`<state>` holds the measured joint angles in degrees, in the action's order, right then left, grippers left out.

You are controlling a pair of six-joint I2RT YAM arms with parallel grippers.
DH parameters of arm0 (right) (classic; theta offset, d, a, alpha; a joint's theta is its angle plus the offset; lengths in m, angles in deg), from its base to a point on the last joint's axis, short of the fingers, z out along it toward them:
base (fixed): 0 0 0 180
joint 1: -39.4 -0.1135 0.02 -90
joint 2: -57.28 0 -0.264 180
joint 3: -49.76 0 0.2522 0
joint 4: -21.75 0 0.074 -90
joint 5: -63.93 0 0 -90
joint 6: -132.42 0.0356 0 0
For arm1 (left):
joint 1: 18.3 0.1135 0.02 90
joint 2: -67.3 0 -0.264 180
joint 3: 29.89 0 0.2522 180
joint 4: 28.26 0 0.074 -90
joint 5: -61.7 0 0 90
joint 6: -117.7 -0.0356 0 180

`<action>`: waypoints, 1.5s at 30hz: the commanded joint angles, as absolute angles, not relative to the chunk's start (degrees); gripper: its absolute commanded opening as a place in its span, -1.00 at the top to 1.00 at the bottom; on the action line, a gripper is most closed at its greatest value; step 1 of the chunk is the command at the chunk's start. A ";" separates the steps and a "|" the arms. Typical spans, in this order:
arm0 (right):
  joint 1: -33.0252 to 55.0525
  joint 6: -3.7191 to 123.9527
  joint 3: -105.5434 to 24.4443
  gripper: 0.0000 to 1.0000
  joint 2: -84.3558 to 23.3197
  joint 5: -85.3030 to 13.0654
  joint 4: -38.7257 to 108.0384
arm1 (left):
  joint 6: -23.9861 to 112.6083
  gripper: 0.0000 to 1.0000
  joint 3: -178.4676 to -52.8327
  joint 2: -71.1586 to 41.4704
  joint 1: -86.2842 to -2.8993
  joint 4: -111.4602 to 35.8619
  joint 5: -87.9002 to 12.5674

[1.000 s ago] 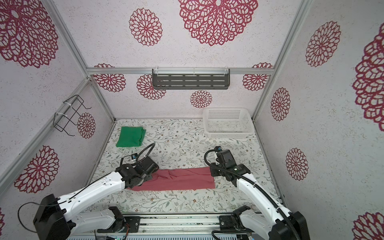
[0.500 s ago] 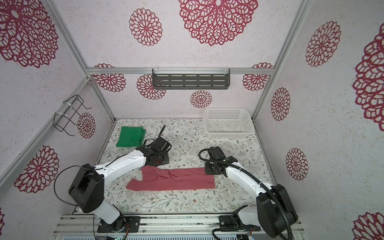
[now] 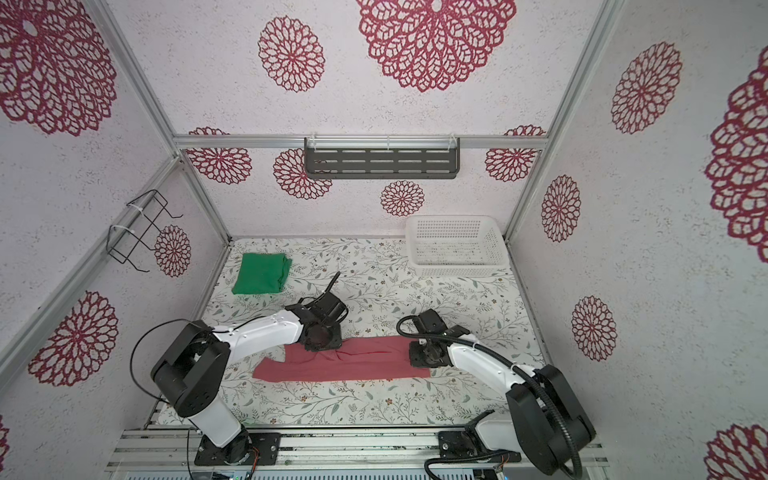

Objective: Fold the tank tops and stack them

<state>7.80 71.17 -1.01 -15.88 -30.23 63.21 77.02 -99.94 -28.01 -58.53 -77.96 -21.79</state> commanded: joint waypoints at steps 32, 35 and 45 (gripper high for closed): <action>5.82 71.37 -7.45 0.51 -16.87 -30.09 60.87 | 73.68 0.20 -112.23 -31.83 -60.61 -83.63 -20.92; 5.82 71.62 -6.57 0.51 -17.41 -30.44 59.67 | 73.81 0.21 -112.07 -33.60 -61.62 -85.60 -21.42; 5.91 72.93 -1.63 0.48 -21.06 -26.86 50.96 | 82.98 0.18 -98.74 -21.57 -63.03 -88.18 -17.78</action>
<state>6.19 71.52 -1.86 -20.82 -29.29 54.34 78.93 -100.64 -25.93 -62.31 -86.90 -19.72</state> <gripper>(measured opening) 0.259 0.406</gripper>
